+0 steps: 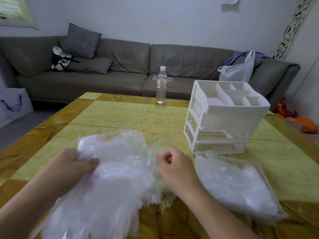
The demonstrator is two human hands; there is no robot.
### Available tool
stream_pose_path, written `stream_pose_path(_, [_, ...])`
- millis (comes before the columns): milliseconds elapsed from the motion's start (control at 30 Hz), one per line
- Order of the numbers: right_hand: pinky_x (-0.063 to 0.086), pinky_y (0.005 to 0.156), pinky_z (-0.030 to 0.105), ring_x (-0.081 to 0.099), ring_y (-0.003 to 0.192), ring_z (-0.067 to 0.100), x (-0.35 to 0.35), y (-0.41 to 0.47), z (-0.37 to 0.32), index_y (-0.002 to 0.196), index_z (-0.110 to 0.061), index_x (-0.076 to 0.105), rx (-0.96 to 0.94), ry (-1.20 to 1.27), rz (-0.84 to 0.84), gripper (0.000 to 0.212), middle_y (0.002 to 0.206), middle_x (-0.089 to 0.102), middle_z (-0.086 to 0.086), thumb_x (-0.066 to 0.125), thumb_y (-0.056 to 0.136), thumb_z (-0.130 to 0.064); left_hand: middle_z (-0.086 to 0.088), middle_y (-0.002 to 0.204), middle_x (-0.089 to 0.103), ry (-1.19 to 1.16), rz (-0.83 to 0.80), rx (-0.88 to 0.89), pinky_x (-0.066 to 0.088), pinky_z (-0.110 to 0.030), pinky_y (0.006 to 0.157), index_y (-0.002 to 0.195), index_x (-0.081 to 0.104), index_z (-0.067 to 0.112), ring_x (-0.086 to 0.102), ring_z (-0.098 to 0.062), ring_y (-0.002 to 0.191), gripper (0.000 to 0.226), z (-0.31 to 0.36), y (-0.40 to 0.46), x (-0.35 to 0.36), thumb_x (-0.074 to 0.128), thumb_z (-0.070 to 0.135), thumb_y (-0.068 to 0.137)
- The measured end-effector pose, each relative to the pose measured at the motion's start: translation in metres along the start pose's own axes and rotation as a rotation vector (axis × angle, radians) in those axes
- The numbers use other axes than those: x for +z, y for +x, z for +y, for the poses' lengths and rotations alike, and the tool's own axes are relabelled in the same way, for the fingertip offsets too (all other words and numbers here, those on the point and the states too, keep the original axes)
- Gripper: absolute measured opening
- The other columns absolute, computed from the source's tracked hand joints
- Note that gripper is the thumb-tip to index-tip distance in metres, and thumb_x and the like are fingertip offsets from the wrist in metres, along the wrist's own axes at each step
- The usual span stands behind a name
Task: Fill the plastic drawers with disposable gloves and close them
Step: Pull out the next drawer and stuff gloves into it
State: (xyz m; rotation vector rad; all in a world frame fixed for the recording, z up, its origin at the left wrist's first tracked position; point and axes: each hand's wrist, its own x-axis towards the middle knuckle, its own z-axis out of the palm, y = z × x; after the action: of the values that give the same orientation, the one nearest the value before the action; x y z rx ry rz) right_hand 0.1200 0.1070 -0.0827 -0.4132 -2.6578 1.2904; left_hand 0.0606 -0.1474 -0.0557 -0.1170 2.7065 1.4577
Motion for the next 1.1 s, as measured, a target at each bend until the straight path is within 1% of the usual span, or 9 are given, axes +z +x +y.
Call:
stream_pose_path(200, [0.050, 0.069, 0.034, 0.065, 0.092, 0.021, 0.044, 0.015, 0.002, 0.107, -0.017, 0.059, 0.078, -0.251, 0.049, 0.052, 0.102, 0.063, -0.001, 0.056, 0.093, -0.067, -0.031, 0.071, 0.069, 0.042, -0.154, -0.007, 0.052, -0.040, 0.059, 0.072, 0.072, -0.006, 0.069, -0.047, 0.059, 0.033, 0.006, -0.004, -0.014, 0.082, 0.023, 0.084])
stream_pose_path(300, [0.053, 0.061, 0.038, 0.062, 0.071, 0.020, 0.050, 0.021, 0.010, 0.082, -0.015, 0.060, 0.090, -0.164, 0.058, 0.018, 0.082, 0.066, 0.001, 0.058, 0.089, -0.032, -0.038, 0.075, 0.066, -0.022, -0.244, -0.018, 0.049, -0.037, 0.057, 0.073, 0.072, -0.008, 0.065, -0.035, 0.055, 0.027, 0.008, -0.009, -0.012, 0.083, 0.016, 0.082])
stream_pose_path(367, [0.044, 0.052, 0.031, 0.051, 0.060, 0.016, 0.046, 0.023, 0.012, 0.073, -0.013, 0.055, 0.095, -0.031, 0.051, 0.015, 0.072, 0.061, 0.003, 0.054, 0.088, -0.015, -0.039, 0.077, 0.066, -0.071, -0.266, -0.030, 0.050, -0.037, 0.058, 0.073, 0.072, -0.008, 0.065, -0.034, 0.056, 0.026, 0.009, -0.009, -0.009, 0.082, 0.013, 0.082])
stream_pose_path(433, [0.036, 0.048, 0.022, 0.045, 0.058, 0.015, 0.033, 0.025, 0.008, 0.073, -0.009, 0.055, 0.081, 0.085, 0.088, 0.016, 0.068, 0.055, 0.002, 0.056, 0.089, -0.012, -0.037, 0.073, 0.067, -0.108, -0.245, -0.037, 0.050, -0.035, 0.056, 0.071, 0.072, -0.008, 0.064, -0.033, 0.055, 0.024, 0.011, -0.009, -0.008, 0.078, 0.010, 0.086])
stream_pose_path(567, [0.036, 0.061, 0.033, 0.041, 0.061, 0.019, -0.018, 0.026, -0.006, 0.068, -0.007, 0.052, 0.028, 0.351, 0.196, 0.022, 0.061, 0.045, 0.002, 0.058, 0.088, -0.011, -0.041, 0.080, 0.067, -0.226, -0.229, -0.057, 0.051, -0.040, 0.060, 0.078, 0.072, -0.011, 0.065, -0.038, 0.060, 0.032, 0.019, -0.014, -0.007, 0.085, 0.017, 0.068])
stream_pose_path(733, [0.033, 0.059, 0.038, 0.035, 0.059, 0.022, -0.070, -0.004, -0.033, 0.065, -0.010, 0.046, -0.283, 0.475, 0.282, 0.023, 0.058, 0.039, 0.003, 0.060, 0.082, -0.014, -0.024, 0.061, 0.062, -0.282, -0.171, 0.052, 0.049, -0.034, 0.050, 0.073, 0.065, -0.011, 0.059, -0.030, 0.050, 0.030, 0.029, -0.022, 0.014, 0.075, 0.012, 0.089])
stream_pose_path(867, [0.041, 0.060, 0.034, 0.051, 0.070, 0.019, -0.048, -0.046, -0.056, 0.073, -0.013, 0.052, -0.629, 0.123, 0.205, 0.019, 0.077, 0.051, -0.001, 0.061, 0.089, -0.008, -0.017, 0.058, 0.066, -0.314, -0.162, 0.114, 0.051, -0.035, 0.047, 0.069, 0.066, -0.001, 0.062, -0.031, 0.047, 0.028, 0.043, -0.037, 0.039, 0.070, 0.021, 0.085])
stream_pose_path(967, [0.049, 0.070, 0.036, 0.056, 0.080, 0.017, -0.007, -0.063, -0.053, 0.088, -0.022, 0.053, -0.615, -0.156, 0.049, 0.006, 0.105, 0.048, -0.012, 0.053, 0.091, -0.027, -0.010, 0.056, 0.042, -0.356, -0.162, 0.111, 0.034, -0.028, 0.047, 0.060, 0.046, 0.003, 0.041, -0.019, 0.050, 0.036, 0.049, -0.046, 0.056, 0.062, 0.010, 0.092])
stream_pose_path(1100, [0.044, 0.068, 0.033, 0.059, 0.076, 0.019, 0.010, -0.068, -0.044, 0.104, -0.027, 0.052, -0.511, -0.233, 0.061, 0.016, 0.136, 0.039, -0.021, 0.046, 0.092, -0.035, -0.007, 0.065, 0.046, -0.496, -0.188, -0.024, 0.037, -0.033, 0.054, 0.074, 0.057, 0.010, 0.047, -0.021, 0.058, 0.027, 0.051, -0.052, 0.064, 0.064, 0.025, 0.095])
